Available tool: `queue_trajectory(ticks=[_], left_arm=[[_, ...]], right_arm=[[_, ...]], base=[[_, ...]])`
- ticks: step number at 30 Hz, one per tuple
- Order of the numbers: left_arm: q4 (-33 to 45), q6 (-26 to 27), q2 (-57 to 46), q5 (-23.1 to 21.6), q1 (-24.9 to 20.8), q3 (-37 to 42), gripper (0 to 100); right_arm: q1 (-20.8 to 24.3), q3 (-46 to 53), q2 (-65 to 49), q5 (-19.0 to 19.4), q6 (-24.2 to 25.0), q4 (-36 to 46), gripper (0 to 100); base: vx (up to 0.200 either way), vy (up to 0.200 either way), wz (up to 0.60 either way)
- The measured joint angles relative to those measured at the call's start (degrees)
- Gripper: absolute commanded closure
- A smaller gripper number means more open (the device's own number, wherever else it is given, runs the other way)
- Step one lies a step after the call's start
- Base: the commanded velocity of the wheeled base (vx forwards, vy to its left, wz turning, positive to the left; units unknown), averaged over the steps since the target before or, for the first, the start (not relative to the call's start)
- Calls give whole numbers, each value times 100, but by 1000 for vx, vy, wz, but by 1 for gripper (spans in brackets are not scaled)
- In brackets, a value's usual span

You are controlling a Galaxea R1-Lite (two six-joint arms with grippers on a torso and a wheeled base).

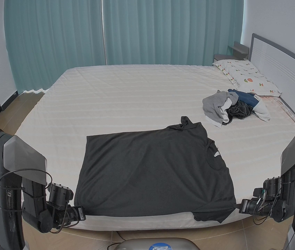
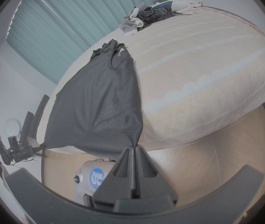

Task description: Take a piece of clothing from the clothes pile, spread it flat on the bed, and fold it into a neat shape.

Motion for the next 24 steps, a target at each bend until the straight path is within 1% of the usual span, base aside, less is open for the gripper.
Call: queue_trajectory(ticks=[3, 10, 15, 20, 24], left_arm=[[-11, 0, -118, -24, 63, 2, 100], [-11, -22, -380, -278, 199, 7, 100], [-11, -22, -494, -339, 310, -9, 100], [-17, -5, -551, -574, 354, 46, 100], [-16, 0, -577, -599, 361, 62, 100]], right_arm=[[-80, 15, -113, 140, 2, 0, 100], [-193, 1, -301, 250, 11, 0, 100], [-340, 1, -530, 523, 11, 0, 100], [-425, 26, -645, 586, 11, 0, 100], [-445, 102, -668, 707, -24, 0, 100]], base=[[0, 0, 0], [0, 0, 0], [0, 0, 0], [0, 0, 0], [0, 0, 0]])
